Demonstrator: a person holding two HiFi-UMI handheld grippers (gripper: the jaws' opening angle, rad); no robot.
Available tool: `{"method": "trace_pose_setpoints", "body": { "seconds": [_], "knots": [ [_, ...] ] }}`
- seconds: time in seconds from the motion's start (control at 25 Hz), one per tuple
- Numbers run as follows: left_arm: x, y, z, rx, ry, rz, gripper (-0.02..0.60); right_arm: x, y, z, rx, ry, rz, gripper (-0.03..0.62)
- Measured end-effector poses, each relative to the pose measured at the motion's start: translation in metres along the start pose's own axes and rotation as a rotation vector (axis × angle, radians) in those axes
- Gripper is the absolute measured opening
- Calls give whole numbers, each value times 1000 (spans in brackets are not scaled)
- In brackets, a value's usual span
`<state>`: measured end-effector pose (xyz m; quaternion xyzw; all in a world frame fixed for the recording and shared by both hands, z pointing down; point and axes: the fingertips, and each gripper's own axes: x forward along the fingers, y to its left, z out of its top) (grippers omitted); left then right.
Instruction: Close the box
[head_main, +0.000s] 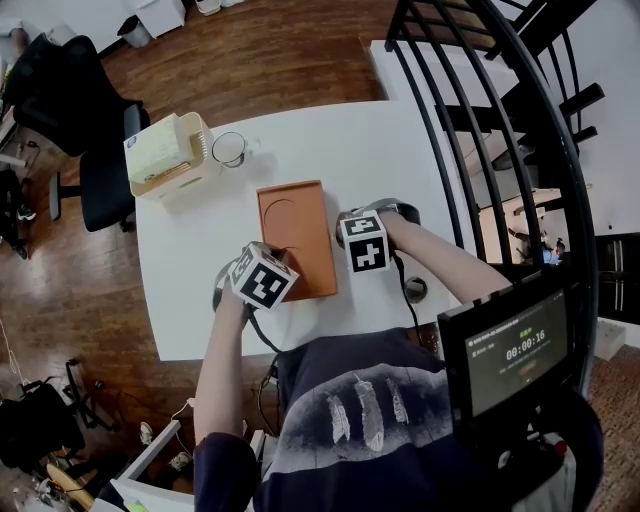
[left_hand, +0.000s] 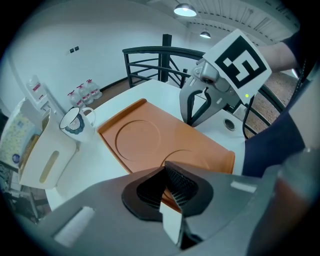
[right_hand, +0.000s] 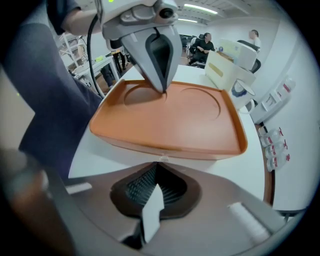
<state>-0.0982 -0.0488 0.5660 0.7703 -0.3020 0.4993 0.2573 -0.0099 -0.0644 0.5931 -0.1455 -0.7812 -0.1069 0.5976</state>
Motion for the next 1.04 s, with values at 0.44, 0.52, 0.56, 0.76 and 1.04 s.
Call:
{"method": "trace_pose_setpoints", "body": {
  "seconds": [0.44,0.52,0.56,0.76,1.04],
  "knots": [
    [4,0,1,11,31,6,14,-46,-16,-19,43,-1,-68,5],
    [4,1,1,11,32,6,14,-52,-18,-17,41,-9,-78,5],
    [5,1,1,10,32,6,14,-55,-19,-16,39,-12,-83,5],
    [4,4,0,7,35,7,14,-65,-23,-9,15,-26,-117,5],
    [7,6,-1,4,33,9,14,-74,-28,-1,17,-69,-150,5]
  ]
}}
